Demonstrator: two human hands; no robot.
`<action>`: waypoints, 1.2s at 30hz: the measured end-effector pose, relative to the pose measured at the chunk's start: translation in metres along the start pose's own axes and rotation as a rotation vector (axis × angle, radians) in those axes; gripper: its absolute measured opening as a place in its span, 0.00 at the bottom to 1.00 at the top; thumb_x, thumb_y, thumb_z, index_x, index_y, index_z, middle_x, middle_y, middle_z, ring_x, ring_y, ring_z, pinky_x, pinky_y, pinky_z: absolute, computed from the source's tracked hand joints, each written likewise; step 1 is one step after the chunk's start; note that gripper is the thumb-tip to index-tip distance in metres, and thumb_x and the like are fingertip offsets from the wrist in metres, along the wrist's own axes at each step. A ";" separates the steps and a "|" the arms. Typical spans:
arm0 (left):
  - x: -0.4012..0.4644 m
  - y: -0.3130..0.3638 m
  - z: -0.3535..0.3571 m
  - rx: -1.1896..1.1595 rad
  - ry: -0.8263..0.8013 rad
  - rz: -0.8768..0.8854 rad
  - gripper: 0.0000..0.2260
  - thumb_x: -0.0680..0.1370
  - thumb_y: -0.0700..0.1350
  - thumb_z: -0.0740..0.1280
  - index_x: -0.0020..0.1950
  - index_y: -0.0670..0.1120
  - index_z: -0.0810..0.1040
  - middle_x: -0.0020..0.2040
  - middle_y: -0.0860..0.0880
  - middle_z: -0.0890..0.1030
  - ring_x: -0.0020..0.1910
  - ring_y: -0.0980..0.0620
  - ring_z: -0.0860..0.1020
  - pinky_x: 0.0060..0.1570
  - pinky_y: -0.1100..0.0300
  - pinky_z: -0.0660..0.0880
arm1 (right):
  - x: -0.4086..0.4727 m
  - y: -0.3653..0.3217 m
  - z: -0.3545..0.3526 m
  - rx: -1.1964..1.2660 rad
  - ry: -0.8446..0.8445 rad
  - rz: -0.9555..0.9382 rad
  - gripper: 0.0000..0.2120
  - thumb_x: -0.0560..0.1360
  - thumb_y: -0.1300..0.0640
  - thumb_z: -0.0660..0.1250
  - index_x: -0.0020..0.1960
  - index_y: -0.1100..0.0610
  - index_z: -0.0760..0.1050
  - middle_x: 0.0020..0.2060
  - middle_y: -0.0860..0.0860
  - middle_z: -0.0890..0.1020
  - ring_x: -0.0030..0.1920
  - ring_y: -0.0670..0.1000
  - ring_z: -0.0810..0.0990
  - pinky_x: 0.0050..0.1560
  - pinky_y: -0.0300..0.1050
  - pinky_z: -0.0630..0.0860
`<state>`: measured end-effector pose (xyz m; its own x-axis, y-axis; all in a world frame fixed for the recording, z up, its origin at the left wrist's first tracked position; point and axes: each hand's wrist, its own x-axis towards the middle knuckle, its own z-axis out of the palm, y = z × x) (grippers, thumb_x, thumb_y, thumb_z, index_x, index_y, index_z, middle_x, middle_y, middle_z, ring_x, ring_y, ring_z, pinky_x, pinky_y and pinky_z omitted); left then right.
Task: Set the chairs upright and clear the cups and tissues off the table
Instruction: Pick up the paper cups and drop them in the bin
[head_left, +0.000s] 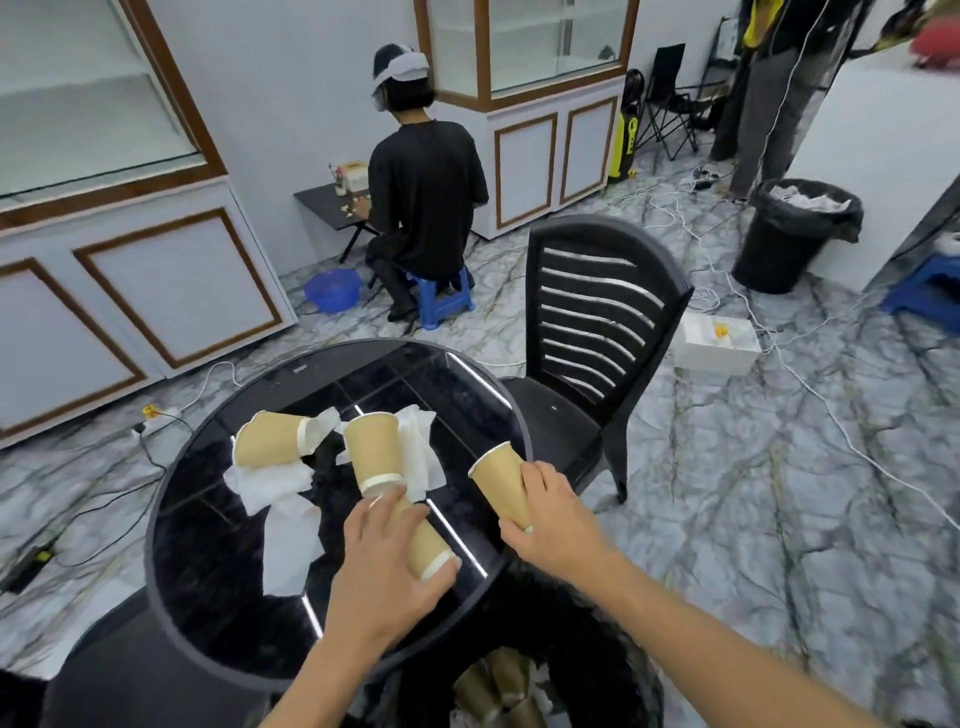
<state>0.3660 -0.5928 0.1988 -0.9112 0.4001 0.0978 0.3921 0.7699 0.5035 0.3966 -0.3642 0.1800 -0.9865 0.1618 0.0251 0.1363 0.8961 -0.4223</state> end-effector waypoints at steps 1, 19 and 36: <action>-0.004 0.008 0.004 -0.011 -0.012 0.007 0.29 0.66 0.67 0.67 0.65 0.58 0.73 0.75 0.59 0.63 0.74 0.49 0.56 0.54 0.48 0.78 | -0.009 0.005 -0.002 0.007 0.002 0.008 0.29 0.74 0.45 0.66 0.68 0.60 0.65 0.62 0.54 0.70 0.59 0.56 0.72 0.54 0.49 0.77; -0.097 0.053 0.090 -0.083 -0.244 0.260 0.31 0.68 0.71 0.65 0.69 0.60 0.71 0.76 0.63 0.59 0.76 0.54 0.54 0.62 0.56 0.73 | -0.163 0.067 0.026 -0.010 -0.149 0.281 0.31 0.73 0.42 0.64 0.70 0.57 0.63 0.63 0.52 0.70 0.60 0.56 0.74 0.55 0.50 0.76; -0.125 -0.037 0.172 -0.127 -0.419 0.193 0.30 0.71 0.67 0.67 0.71 0.58 0.69 0.76 0.62 0.60 0.75 0.61 0.57 0.61 0.67 0.65 | -0.170 0.056 0.159 -0.041 -0.254 0.281 0.33 0.78 0.41 0.59 0.76 0.59 0.60 0.72 0.56 0.67 0.68 0.56 0.69 0.66 0.49 0.70</action>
<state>0.4869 -0.5856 0.0201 -0.6839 0.7158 -0.1412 0.5071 0.6055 0.6134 0.5578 -0.4072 0.0085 -0.9005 0.3005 -0.3144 0.4030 0.8482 -0.3436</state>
